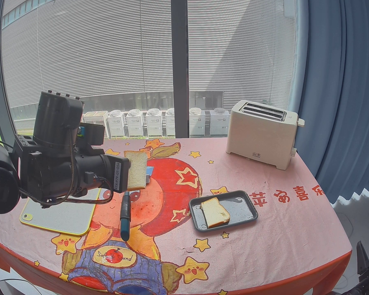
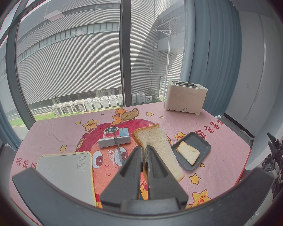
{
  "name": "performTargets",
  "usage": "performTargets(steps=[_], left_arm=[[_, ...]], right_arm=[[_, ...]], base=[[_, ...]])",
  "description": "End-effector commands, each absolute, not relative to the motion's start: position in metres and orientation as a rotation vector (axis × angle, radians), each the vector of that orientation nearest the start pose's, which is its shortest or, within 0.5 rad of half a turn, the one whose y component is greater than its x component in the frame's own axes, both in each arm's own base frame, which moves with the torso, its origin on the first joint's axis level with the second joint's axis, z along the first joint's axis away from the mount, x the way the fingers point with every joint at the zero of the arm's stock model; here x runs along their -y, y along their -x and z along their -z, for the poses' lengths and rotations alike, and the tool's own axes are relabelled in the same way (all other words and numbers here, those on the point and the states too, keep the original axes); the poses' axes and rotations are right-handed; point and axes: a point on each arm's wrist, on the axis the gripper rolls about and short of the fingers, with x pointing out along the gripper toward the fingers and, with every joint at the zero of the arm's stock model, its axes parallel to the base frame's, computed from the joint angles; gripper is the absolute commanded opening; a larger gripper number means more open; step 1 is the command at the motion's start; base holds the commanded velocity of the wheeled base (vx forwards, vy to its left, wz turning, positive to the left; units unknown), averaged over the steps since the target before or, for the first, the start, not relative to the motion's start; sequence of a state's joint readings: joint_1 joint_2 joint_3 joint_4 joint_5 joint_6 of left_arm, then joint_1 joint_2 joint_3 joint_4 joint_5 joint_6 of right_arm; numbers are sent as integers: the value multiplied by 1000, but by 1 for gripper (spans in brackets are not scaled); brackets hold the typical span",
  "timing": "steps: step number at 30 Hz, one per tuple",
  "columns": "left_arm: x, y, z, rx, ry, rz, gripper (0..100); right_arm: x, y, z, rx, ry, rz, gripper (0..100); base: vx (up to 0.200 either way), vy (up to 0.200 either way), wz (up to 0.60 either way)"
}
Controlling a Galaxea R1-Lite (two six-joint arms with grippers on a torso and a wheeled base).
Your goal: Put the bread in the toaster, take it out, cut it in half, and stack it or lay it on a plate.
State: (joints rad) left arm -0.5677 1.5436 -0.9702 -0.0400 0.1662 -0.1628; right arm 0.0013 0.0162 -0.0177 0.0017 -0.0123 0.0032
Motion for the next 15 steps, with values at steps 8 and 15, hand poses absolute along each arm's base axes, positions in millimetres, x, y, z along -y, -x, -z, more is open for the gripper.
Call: performTargets(steps=[8, 15], left_arm=[[144, -232, -213, -544, -37, 354, 0], [149, -233, -207, -561, -49, 365, 0]], right_arm=[[0, 23, -75, -2, -3, 11, 100], [0, 23, -75, -2, -3, 11, 100]], base=[[0, 0, 0], [0, 0, 0]])
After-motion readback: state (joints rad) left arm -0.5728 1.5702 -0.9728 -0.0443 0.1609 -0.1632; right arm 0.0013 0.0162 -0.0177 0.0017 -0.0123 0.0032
